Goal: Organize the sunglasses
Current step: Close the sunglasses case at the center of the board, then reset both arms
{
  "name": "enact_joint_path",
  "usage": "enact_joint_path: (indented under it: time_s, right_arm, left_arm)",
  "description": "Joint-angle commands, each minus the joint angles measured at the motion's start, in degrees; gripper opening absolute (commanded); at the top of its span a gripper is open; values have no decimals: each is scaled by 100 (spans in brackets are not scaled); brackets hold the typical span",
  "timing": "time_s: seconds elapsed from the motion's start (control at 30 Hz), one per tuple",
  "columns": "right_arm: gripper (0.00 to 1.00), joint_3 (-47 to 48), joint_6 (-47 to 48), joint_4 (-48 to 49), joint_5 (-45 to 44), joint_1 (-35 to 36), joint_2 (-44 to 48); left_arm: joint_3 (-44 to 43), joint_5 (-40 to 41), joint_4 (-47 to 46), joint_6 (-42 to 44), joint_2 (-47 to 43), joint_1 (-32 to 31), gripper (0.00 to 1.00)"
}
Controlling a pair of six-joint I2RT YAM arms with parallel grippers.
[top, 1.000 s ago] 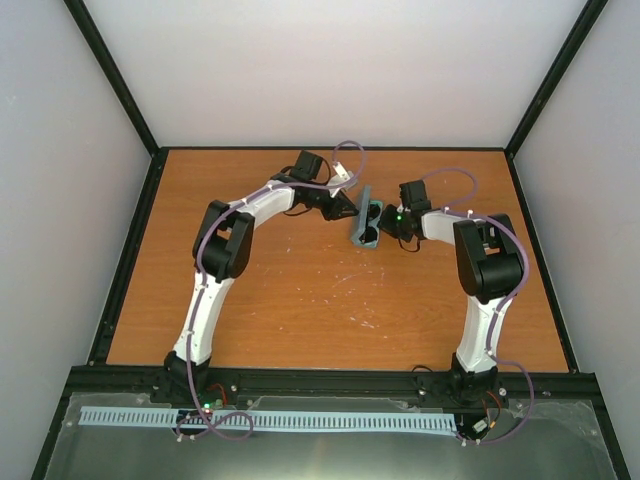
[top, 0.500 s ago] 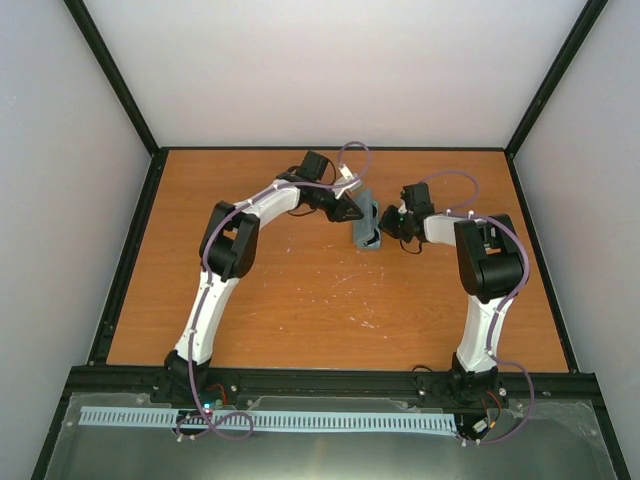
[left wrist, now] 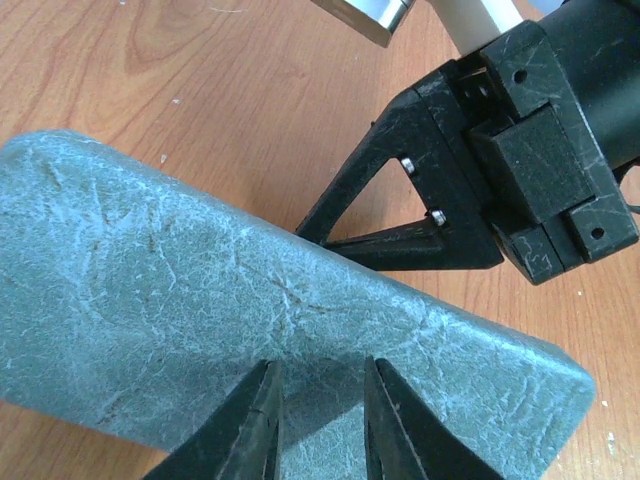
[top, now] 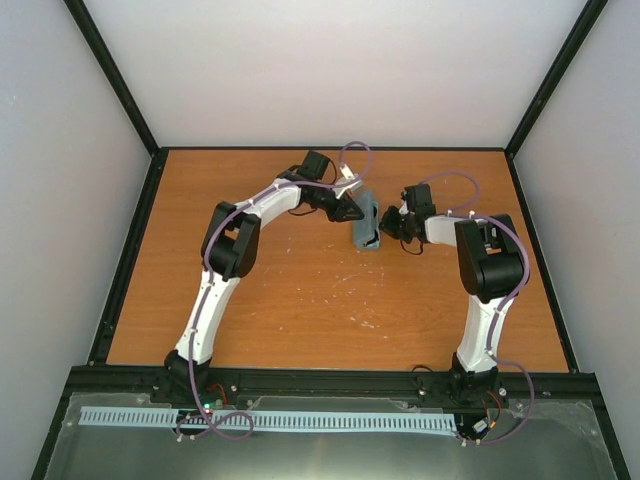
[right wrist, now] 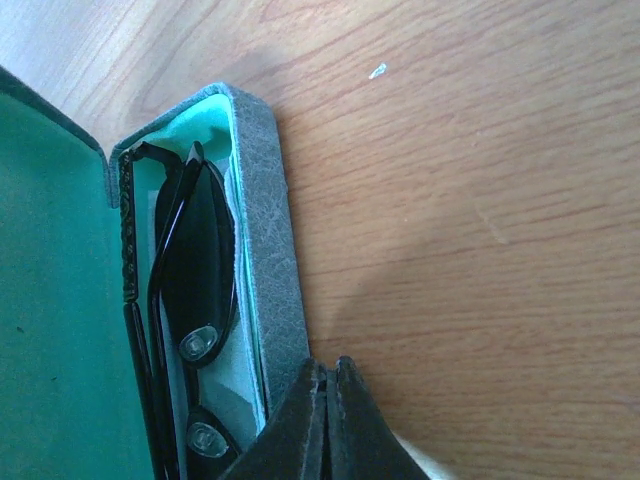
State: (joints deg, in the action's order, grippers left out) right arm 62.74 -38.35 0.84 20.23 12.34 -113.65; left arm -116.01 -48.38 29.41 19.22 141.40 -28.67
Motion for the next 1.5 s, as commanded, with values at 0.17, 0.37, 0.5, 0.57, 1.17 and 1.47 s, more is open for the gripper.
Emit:
enact_joint_path:
  time_s: [0.17, 0.37, 0.5, 0.57, 1.17, 1.47]
  right_arm:
    - [3, -33, 157, 298, 822, 165, 2]
    - [4, -50, 326, -41, 520, 95, 293]
    - [8, -9, 742, -870, -139, -21, 816]
    - [11, 38, 942, -1324, -501, -38, 1142]
    - [68, -865, 1697, -4446, -2077, -178, 4458]
    - [71, -991, 1646, -4623, -2301, -188, 5086]
  left_arm:
    - [-216, -50, 868, 194, 592, -313, 26]
    - [254, 259, 766, 331, 148, -313, 35]
    - [1239, 661, -121, 302, -841, -266, 51]
    - [1579, 810, -353, 295, -1337, -226, 72]
    - [4647, 3305, 359, -291, -5895, 1636, 99]
    - [5365, 3601, 293, -630, -6535, 1760, 99]
